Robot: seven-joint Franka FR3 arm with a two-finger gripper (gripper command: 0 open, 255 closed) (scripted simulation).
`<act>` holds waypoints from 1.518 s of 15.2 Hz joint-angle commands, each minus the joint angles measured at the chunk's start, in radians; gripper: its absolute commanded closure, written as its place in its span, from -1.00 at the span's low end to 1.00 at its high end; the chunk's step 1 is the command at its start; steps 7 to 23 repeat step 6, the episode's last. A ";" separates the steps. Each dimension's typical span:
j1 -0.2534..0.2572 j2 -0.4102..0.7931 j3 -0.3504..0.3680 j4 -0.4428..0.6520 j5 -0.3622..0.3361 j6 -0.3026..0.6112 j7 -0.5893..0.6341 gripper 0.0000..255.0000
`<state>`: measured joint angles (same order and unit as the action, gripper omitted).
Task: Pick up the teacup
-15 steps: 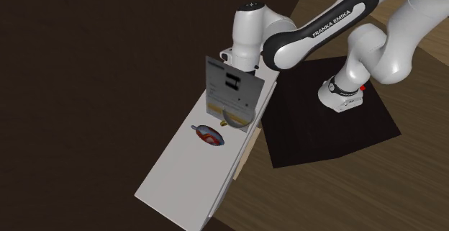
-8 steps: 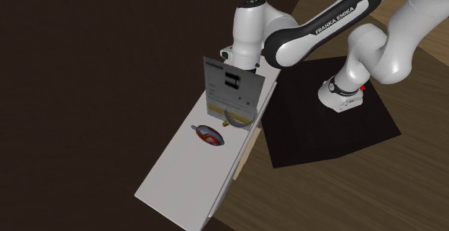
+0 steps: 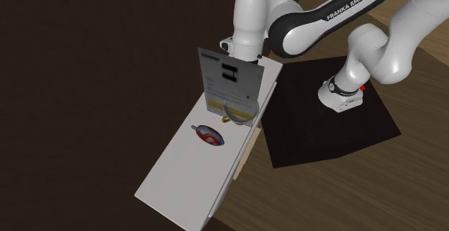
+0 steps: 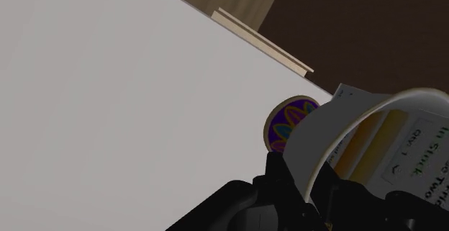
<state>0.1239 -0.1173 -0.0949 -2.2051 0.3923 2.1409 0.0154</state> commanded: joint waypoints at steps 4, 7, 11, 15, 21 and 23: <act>-0.003 -0.026 0.000 0.042 -0.018 -0.063 0.028 1.00; -0.003 -0.026 0.000 0.043 -0.018 -0.065 0.028 1.00; -0.003 -0.026 0.000 0.043 -0.018 -0.065 0.028 1.00; -0.003 -0.026 0.000 0.043 -0.018 -0.065 0.028 1.00; -0.003 -0.026 0.000 0.043 -0.018 -0.065 0.028 1.00; -0.003 -0.026 0.000 0.043 -0.018 -0.065 0.028 1.00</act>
